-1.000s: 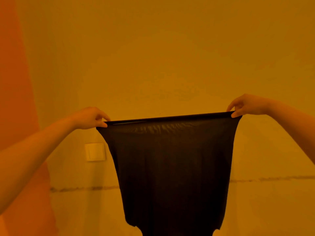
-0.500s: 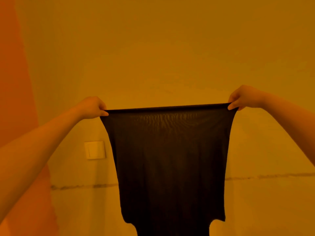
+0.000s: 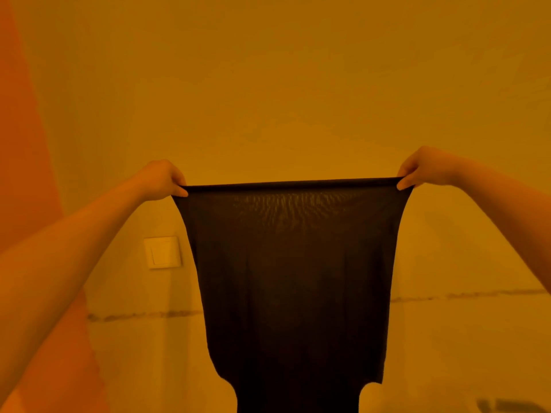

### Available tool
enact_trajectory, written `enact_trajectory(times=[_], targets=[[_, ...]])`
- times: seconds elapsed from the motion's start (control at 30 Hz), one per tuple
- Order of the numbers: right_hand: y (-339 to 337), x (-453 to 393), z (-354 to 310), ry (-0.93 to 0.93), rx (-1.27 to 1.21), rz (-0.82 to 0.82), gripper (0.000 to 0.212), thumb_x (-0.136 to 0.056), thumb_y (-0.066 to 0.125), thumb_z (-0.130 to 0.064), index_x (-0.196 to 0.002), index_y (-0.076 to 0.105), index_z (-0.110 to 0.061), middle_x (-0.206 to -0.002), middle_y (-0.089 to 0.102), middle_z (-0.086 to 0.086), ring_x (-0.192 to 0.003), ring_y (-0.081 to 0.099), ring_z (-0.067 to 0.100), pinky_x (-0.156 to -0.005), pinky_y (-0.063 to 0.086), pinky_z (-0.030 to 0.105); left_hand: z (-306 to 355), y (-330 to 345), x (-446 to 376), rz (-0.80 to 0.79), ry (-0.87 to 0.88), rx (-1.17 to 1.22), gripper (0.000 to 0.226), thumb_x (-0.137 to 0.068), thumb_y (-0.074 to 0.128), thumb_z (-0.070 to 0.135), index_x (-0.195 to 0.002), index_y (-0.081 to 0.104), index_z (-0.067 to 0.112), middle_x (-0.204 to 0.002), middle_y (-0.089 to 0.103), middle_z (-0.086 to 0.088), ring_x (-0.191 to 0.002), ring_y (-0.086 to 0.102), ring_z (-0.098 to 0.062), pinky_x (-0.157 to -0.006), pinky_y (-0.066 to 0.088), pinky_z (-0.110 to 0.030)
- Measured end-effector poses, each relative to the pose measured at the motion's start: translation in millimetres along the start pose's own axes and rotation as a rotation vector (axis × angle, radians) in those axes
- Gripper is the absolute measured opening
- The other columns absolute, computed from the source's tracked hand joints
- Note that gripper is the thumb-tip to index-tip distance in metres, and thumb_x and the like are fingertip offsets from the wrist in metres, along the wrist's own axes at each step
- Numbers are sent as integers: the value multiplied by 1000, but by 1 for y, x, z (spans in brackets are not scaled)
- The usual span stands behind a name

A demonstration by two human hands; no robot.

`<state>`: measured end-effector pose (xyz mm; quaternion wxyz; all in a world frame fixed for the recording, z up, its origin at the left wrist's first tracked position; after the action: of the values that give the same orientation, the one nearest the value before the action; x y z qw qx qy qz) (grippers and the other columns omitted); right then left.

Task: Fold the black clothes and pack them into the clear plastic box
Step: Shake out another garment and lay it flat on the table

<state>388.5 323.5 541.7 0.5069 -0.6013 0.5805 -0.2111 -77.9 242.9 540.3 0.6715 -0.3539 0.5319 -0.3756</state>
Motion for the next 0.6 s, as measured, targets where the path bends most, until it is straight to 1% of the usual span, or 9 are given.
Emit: enact_trajectory(times=[0.1,0.17,0.23,0.3,0.37,0.43,0.5,0.6], targets=[[-3,-2,1,8,-50,17,11,-79,69,-3,-71,63,-6,-70,59,5,-65,55,12,-55,43,19,-2,-2,-3,33,-25,91,25,-82,69,13,-104,67,1,-104,63,-17,-97,55,-27,-75,36,-30],[-3,-3,4,22,-107,12,13,-79,69,0,-69,62,-7,-70,60,7,-65,58,14,-49,49,15,-4,-1,-4,42,-34,157,24,-81,69,12,-102,68,1,-100,63,-16,-90,52,-22,-75,35,-30],[-1,-5,9,33,-144,5,12,-79,68,1,-71,63,-7,-72,61,7,-66,59,15,-48,50,11,-5,4,-3,35,-46,241,19,-82,68,10,-99,68,1,-96,61,-14,-88,50,-20,-75,35,-31],[3,-6,15,39,-167,-10,11,-80,67,1,-73,64,-7,-74,62,7,-69,59,15,-48,50,10,-8,12,1,-10,-81,355,15,-84,66,8,-98,66,5,-93,59,-11,-89,51,-21,-73,38,-31],[10,-7,22,61,-221,-74,13,-80,65,5,-74,65,-7,-75,64,7,-70,60,16,-50,51,12,-12,24,4,-104,-116,438,11,-86,64,8,-97,64,8,-87,59,-6,-83,53,-18,-66,41,-26],[21,-8,31,104,-248,-161,15,-80,63,8,-74,66,-5,-74,65,9,-70,60,18,-50,52,14,-15,38,6,-196,-138,431,8,-87,62,9,-95,63,8,-84,58,-2,-78,53,-13,-63,42,-22],[32,-10,39,133,-225,-211,13,-80,63,8,-75,66,-3,-76,65,10,-71,61,18,-50,52,14,-18,53,5,-232,-140,405,8,-87,62,9,-94,64,8,-84,59,-2,-78,54,-13,-62,42,-21],[48,-16,48,152,-205,-214,12,-79,65,7,-74,65,-4,-77,64,10,-71,61,18,-51,53,15,-18,73,3,-154,-148,431,15,-85,64,7,-99,66,4,-87,60,-8,-77,54,-15,-61,41,-21]])
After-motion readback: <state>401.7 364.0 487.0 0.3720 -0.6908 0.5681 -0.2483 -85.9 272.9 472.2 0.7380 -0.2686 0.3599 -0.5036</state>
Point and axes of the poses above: each hand's wrist, its own x-axis away from the middle knuckle, its own y-axis out of the palm, z = x × y, the point moved 5 cm from there along -x, towards the middle knuckle
